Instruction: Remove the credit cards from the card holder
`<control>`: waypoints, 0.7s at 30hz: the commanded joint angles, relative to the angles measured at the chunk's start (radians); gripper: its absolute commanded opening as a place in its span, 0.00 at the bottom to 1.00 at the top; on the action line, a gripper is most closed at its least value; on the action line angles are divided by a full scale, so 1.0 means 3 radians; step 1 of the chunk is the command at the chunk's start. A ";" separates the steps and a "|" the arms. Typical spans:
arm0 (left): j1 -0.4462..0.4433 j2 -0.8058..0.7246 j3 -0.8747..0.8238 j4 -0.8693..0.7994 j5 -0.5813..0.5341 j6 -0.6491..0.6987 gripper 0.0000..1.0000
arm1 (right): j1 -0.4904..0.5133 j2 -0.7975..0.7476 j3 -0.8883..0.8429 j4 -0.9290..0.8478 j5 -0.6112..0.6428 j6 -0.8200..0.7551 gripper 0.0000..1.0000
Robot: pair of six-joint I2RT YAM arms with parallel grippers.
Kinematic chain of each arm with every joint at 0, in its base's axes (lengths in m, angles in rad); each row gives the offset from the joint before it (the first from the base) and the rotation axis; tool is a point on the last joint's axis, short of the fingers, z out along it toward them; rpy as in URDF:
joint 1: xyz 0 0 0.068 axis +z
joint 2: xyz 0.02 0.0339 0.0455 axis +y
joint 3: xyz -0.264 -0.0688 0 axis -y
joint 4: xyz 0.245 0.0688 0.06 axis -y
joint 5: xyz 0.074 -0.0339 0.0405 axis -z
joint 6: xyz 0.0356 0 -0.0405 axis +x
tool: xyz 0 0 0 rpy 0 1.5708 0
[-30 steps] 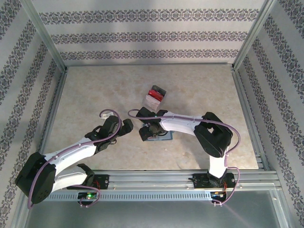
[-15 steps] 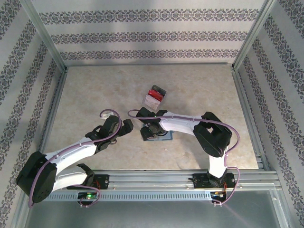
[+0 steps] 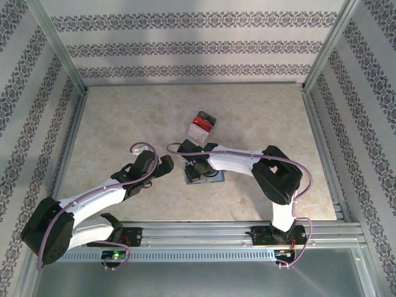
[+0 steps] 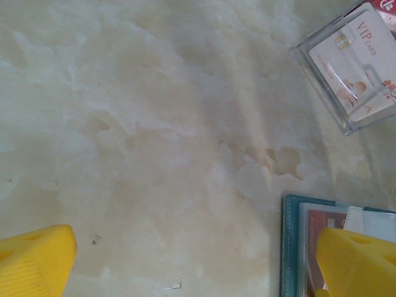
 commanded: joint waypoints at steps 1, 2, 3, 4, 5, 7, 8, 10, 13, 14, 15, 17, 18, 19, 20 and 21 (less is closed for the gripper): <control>0.0052 0.0004 0.0009 0.0050 0.0003 -0.0031 0.99 | -0.0006 -0.0015 0.0071 -0.0165 0.0183 -0.0044 0.54; 0.0050 0.0006 0.0009 0.0048 0.0003 -0.0033 0.99 | -0.0008 -0.0021 0.0071 -0.0168 0.0195 -0.0049 0.53; 0.0052 0.0003 0.0007 0.0048 0.0003 -0.0033 0.99 | -0.0007 -0.0027 0.0066 -0.0168 0.0205 -0.0053 0.53; 0.0053 0.0000 0.0007 0.0048 0.0003 -0.0027 0.99 | -0.0007 -0.0036 0.0066 -0.0178 0.0220 -0.0054 0.53; 0.0051 -0.0002 0.0009 0.0043 0.0008 -0.0025 0.99 | -0.0008 -0.0040 0.0066 -0.0185 0.0234 -0.0051 0.53; 0.0052 -0.0002 0.0009 0.0045 0.0013 -0.0015 0.99 | -0.0007 -0.0062 0.0053 -0.0191 0.0270 -0.0055 0.53; 0.0058 0.0002 0.0014 0.0047 0.0020 0.0006 0.99 | -0.0008 -0.0077 0.0046 -0.0195 0.0291 -0.0051 0.53; 0.0055 0.0003 0.0029 0.0031 0.0038 0.0046 0.99 | -0.0009 -0.0100 0.0031 -0.0210 0.0327 -0.0053 0.53; 0.0057 0.0008 0.0067 -0.0018 0.0054 0.0106 0.99 | -0.0012 -0.0141 0.0022 -0.0246 0.0387 -0.0051 0.54; 0.0055 0.0011 0.0082 -0.0030 0.0062 0.0124 0.99 | -0.0016 -0.0155 0.0016 -0.0250 0.0407 -0.0051 0.54; 0.0057 0.0010 0.0087 -0.0032 0.0065 0.0138 0.99 | -0.0015 -0.0174 0.0012 -0.0258 0.0429 -0.0051 0.54; 0.0054 0.0006 0.0105 -0.0041 0.0072 0.0165 0.99 | -0.0014 -0.0207 -0.0005 -0.0276 0.0469 -0.0050 0.55; 0.0056 0.0010 0.0115 -0.0037 0.0084 0.0175 0.99 | -0.0013 -0.0224 -0.0010 -0.0282 0.0485 -0.0050 0.55; 0.0057 0.0011 0.0123 -0.0038 0.0089 0.0189 0.99 | -0.0020 -0.0237 -0.0023 -0.0287 0.0500 -0.0050 0.55; 0.0058 0.0013 0.0131 -0.0038 0.0102 0.0204 0.99 | -0.0029 -0.0247 -0.0032 -0.0289 0.0506 -0.0050 0.55; 0.0057 0.0016 0.0138 -0.0032 0.0114 0.0224 0.99 | -0.0035 -0.0260 -0.0045 -0.0289 0.0510 -0.0047 0.55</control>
